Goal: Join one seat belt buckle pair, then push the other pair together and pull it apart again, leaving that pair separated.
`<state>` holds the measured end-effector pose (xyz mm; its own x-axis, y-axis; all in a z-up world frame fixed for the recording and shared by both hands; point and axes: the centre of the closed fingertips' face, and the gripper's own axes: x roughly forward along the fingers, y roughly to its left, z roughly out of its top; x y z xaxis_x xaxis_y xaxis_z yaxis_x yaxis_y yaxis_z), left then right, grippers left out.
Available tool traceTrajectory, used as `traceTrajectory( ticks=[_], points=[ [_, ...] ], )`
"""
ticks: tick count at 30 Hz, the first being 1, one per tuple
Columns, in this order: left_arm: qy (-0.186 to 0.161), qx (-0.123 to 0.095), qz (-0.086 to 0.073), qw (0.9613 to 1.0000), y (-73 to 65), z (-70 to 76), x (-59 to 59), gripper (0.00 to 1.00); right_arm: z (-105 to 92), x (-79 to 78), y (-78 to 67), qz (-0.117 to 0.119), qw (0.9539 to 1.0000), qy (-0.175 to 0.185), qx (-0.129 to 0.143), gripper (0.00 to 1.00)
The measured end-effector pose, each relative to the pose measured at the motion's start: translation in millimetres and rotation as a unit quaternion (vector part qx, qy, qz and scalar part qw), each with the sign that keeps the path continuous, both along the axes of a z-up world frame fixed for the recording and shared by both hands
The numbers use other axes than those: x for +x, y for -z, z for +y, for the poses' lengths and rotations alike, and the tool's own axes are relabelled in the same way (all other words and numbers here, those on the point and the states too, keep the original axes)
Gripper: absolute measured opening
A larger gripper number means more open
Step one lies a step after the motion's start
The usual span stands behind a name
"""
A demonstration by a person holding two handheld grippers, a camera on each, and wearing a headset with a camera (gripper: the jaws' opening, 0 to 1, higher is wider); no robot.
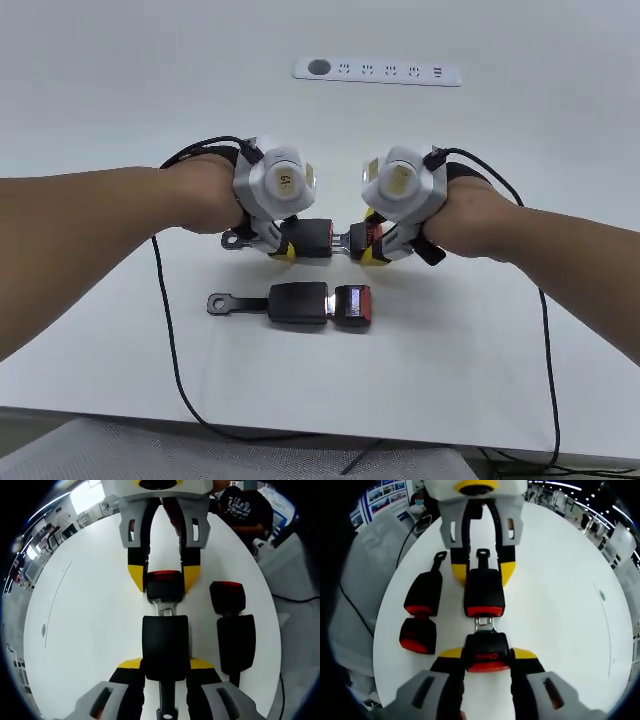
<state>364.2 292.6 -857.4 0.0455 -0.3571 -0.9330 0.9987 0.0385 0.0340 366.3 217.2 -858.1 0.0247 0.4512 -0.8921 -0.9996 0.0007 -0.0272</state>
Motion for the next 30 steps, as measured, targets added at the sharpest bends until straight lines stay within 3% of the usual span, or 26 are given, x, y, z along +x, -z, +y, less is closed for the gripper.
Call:
traceTrajectory(
  ticks=[8,24,30],
  points=[
    [-0.002,0.002,0.001,1.0000,0.4,0.3,-0.1,0.32,-22.0,2.9,0.3,-0.003,0.9998,0.014,-0.013,0.36],
    [-0.009,0.004,-0.008,0.9999,0.0,-0.3,-1.6,0.32,-124.4,-6.4,-0.2,-0.009,0.9966,0.046,-0.068,0.36],
    [-0.008,0.013,-0.013,0.9998,-0.5,-1.0,-2.2,0.32,-148.5,-11.0,0.4,-0.001,0.9950,0.059,-0.081,0.36]
  ],
)
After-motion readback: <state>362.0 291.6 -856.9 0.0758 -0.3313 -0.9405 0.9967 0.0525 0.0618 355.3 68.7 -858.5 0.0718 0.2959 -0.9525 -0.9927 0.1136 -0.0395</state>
